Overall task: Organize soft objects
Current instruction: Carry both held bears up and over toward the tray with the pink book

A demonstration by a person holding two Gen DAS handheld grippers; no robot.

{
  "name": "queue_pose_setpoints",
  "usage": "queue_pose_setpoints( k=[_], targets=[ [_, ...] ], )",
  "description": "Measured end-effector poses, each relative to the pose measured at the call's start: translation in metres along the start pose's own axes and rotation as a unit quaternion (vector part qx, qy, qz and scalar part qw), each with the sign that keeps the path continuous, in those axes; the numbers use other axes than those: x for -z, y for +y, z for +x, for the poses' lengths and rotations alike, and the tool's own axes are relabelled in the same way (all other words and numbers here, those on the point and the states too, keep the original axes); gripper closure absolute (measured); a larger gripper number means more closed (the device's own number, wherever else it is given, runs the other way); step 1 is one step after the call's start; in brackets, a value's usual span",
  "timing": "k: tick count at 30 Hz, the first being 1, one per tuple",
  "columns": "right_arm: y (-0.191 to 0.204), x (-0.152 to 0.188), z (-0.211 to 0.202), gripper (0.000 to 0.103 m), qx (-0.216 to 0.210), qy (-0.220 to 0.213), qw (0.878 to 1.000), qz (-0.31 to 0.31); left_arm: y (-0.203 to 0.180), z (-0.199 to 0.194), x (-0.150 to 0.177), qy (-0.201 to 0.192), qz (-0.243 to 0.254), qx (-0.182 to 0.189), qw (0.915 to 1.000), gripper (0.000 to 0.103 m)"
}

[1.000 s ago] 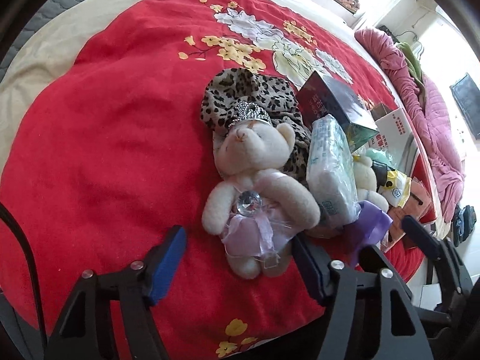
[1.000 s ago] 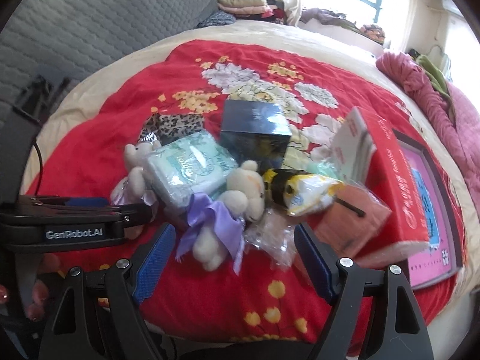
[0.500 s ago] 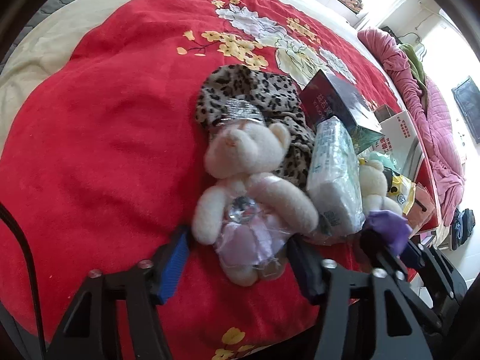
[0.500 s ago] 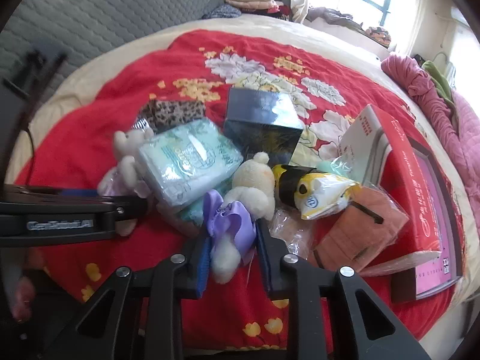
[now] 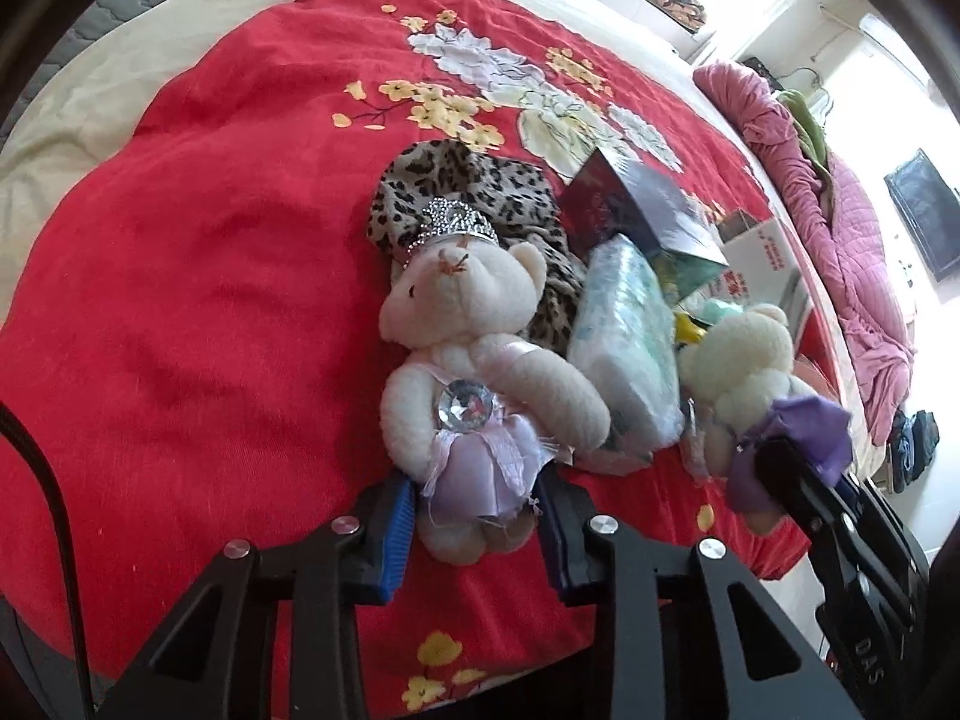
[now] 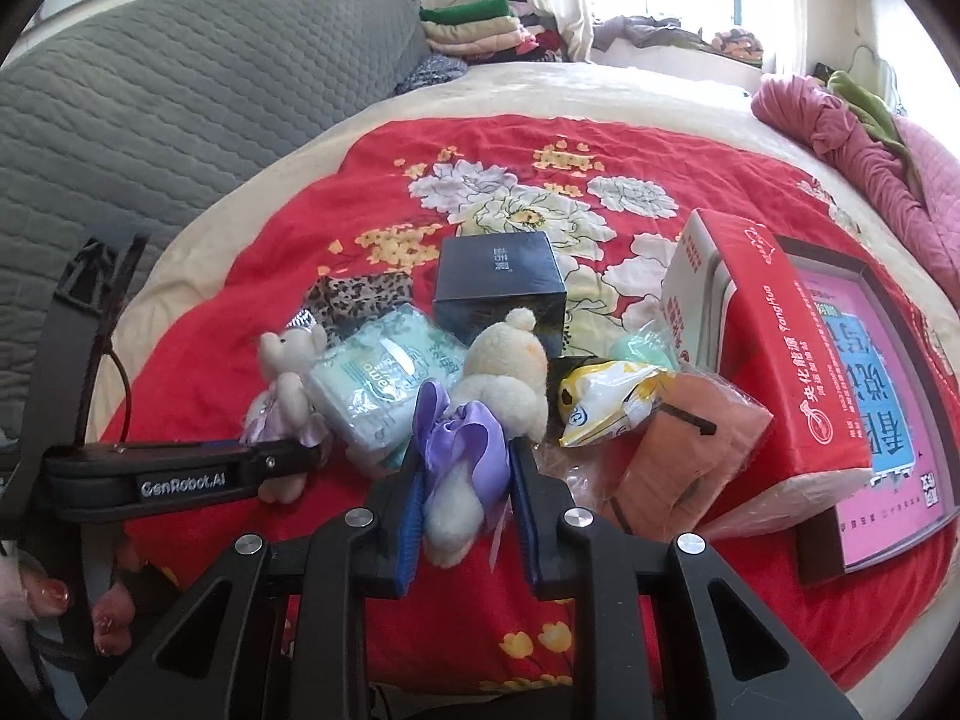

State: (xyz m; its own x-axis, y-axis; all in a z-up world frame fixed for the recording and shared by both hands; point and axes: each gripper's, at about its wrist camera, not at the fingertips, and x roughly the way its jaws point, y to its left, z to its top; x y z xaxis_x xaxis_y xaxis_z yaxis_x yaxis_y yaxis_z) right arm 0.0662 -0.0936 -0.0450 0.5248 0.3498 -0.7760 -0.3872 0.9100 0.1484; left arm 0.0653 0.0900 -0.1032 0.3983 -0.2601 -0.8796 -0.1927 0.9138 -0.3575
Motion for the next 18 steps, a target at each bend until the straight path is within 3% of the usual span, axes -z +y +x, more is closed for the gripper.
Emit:
queue_pose_setpoints(
  k=[11, 18],
  targets=[
    [-0.004, 0.0, -0.023, 0.077, -0.002, -0.028, 1.0, 0.004, -0.008, -0.033, 0.016, -0.025, 0.023, -0.015, 0.9993, 0.067],
    [-0.008, -0.002, -0.043, 0.077, -0.006, -0.048, 0.999, 0.011, -0.038, -0.053, 0.019, -0.046, 0.06, -0.013, 0.9971, 0.067]
  ],
)
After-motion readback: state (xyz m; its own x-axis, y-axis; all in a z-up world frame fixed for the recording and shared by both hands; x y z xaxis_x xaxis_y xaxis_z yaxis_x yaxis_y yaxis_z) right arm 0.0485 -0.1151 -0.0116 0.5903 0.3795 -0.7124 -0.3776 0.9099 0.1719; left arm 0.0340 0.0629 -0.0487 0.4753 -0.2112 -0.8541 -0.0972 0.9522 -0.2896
